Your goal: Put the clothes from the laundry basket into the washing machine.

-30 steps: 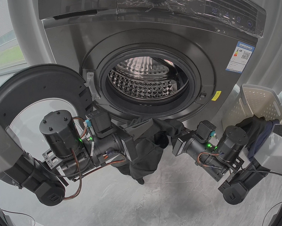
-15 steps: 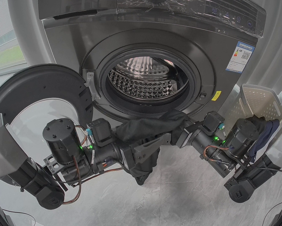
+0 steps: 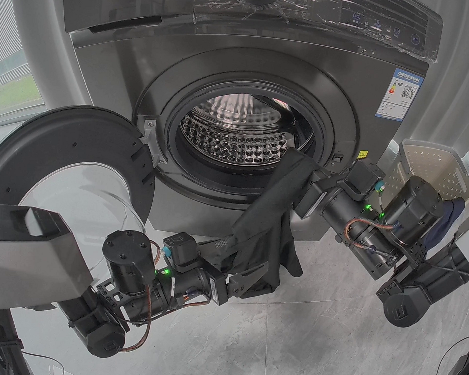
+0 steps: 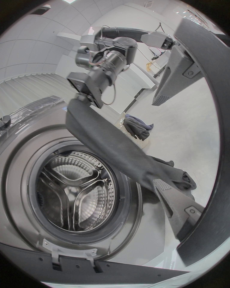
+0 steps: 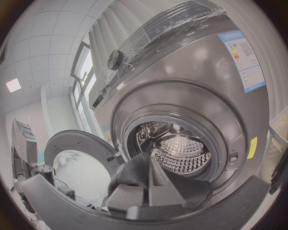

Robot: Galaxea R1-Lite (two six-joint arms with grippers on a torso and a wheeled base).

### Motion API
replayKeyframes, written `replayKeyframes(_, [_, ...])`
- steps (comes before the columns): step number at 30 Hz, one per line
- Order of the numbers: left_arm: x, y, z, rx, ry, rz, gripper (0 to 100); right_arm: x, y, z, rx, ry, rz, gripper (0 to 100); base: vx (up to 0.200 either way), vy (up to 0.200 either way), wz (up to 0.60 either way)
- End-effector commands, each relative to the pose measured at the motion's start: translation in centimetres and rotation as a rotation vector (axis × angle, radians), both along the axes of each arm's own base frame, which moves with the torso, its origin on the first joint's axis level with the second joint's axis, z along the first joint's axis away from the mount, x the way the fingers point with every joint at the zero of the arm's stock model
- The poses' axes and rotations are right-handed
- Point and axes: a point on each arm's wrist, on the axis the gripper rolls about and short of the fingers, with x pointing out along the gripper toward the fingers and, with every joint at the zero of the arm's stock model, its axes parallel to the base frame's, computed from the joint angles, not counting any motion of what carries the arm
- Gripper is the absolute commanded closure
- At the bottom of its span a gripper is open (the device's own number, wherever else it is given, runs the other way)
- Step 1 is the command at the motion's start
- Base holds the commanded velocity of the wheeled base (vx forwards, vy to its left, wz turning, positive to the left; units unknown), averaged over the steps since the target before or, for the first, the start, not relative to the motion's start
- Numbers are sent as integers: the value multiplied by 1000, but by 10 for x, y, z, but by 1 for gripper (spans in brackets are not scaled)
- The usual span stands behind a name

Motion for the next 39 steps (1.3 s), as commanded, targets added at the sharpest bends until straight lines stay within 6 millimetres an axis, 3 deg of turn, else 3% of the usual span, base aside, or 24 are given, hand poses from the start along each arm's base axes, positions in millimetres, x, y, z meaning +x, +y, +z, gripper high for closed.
replayKeyframes(1, [9, -1, -23, 46, 38, 15, 0, 1, 1, 6, 14, -17, 0, 100, 0, 0, 0])
replayKeyframes(19, [20, -6, -78, 171, 113, 5, 0, 11, 9, 8, 31, -31, -9, 100, 0, 0, 0])
replayKeyframes(28, [29, -23, -87, 162, 85, -8, 0, 15, 29, 17, 44, -35, 9, 100, 0, 0, 0])
replayKeyframes(39, [43, -30, -89, 138, 55, 35, 0, 24, 46, 32, 72, -21, -30, 100, 0, 0, 0])
